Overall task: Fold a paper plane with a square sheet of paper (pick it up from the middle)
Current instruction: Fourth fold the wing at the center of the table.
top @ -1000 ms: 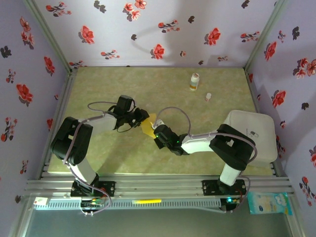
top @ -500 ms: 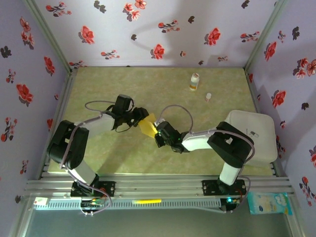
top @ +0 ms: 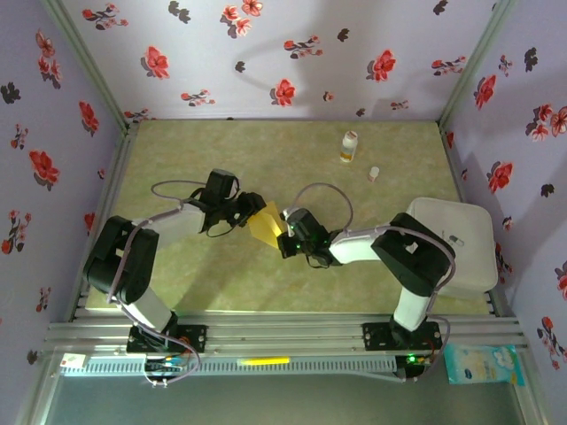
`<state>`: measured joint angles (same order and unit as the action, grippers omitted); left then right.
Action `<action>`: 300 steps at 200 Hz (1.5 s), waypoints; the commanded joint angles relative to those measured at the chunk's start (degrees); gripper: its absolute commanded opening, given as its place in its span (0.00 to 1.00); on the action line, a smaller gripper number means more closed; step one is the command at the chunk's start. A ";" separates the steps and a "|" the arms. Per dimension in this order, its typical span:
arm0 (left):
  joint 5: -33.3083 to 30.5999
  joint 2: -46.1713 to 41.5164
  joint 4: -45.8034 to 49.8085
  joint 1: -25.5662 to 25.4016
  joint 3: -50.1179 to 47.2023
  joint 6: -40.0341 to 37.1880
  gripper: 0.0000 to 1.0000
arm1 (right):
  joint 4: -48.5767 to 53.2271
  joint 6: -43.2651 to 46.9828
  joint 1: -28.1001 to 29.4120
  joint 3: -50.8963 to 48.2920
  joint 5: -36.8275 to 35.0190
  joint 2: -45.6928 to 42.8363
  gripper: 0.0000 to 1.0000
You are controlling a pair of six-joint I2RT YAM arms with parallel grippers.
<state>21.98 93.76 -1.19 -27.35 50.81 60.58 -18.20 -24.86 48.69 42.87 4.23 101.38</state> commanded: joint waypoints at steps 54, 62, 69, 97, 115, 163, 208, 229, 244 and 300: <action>-0.27 -0.68 0.05 0.50 0.10 -2.03 0.14 | 2.71 -8.95 -4.11 3.18 14.45 3.67 0.08; -0.27 -0.68 -0.19 0.54 -0.15 -2.00 0.11 | 2.32 -9.88 -4.63 3.05 15.08 3.87 0.08; -0.27 -0.67 -0.51 0.55 -0.39 -1.95 0.09 | 1.83 -10.49 -4.90 2.92 15.55 3.93 0.08; 0.39 -0.09 -1.72 0.60 -0.80 -1.80 0.04 | 1.38 -12.39 -5.92 2.46 16.73 4.25 0.08; 1.90 1.08 -3.89 0.62 -1.03 -1.34 0.03 | 1.04 -13.07 -6.16 2.24 17.16 4.35 0.08; 6.22 5.39 -8.24 0.23 -0.37 -0.28 0.02 | -0.97 -15.53 -6.87 1.18 17.52 5.30 0.09; 7.09 8.43 -10.89 -0.50 0.35 0.31 0.03 | -1.55 -16.43 -7.29 1.17 18.44 6.02 0.09; 7.03 9.41 -11.41 -0.69 0.70 0.50 0.02 | -1.59 -16.86 -7.57 1.16 18.96 6.41 0.10; 6.98 9.91 -11.47 -0.69 0.92 0.49 0.03 | -1.63 -17.23 -7.73 1.16 19.08 6.46 0.10; 6.35 11.20 -11.62 -0.78 1.32 0.23 0.03 | -0.68 -18.20 -8.17 1.73 19.77 6.86 0.12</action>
<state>27.73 103.96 -11.64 -27.75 50.63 60.55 -20.78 -42.24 40.86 45.06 24.53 105.51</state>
